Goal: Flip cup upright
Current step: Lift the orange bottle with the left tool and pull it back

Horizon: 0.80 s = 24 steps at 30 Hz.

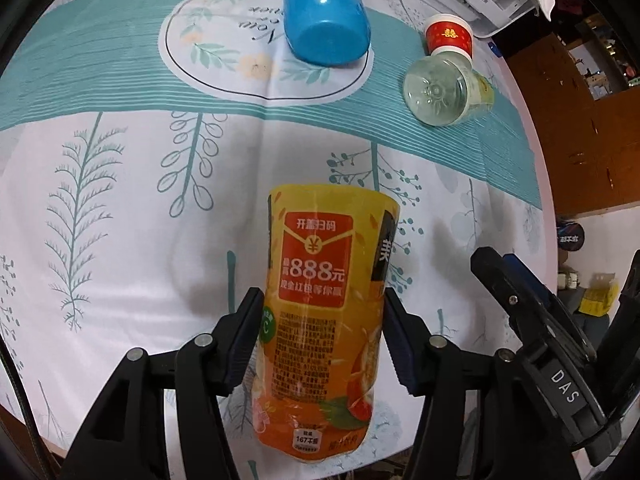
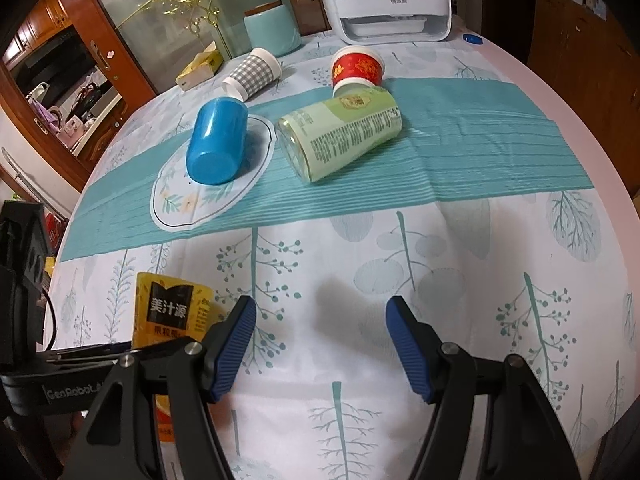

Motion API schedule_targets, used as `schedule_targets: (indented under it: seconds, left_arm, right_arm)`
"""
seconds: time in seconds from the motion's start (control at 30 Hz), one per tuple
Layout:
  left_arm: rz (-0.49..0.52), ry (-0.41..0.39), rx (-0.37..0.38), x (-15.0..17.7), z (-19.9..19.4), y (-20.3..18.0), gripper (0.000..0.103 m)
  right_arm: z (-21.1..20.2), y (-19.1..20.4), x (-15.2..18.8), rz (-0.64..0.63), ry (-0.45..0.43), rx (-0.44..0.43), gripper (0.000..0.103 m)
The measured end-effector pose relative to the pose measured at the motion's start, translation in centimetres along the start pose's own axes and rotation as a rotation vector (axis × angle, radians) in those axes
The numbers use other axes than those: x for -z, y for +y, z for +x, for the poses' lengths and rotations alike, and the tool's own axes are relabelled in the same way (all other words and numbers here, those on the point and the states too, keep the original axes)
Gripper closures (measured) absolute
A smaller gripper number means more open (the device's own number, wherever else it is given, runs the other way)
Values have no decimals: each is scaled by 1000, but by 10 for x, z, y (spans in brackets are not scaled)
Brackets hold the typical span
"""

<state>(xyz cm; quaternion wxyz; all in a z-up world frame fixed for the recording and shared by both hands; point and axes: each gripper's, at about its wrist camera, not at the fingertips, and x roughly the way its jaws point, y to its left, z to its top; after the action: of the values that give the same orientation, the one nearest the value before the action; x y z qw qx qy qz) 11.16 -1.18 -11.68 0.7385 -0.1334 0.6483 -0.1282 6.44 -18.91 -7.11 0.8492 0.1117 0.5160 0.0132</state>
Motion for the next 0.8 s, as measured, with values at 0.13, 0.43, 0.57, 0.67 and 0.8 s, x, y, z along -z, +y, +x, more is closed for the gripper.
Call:
schedule_targets:
  seconds: [0.13,0.43,0.57,0.67,0.8]
  left_arm:
    - [22,-23,-14,1,1,-1,44]
    - [70,-66,-24,3,-14,3,27]
    - [81,-73,-40,5,-20,8,27]
    - [99,-82,-54,10,-25,11,27]
    - [123,-86,-61,16,-31,11,27]
  right_arm:
    - [2,-1,2,0,7,0,35]
    - [1,0,7,-7,5,-11,35]
    - [0,2,9,-6,4,-21,35]
    - [0,4,11,-12,8,-25,35]
    - [-4,6,14,-19,9,-37,35]
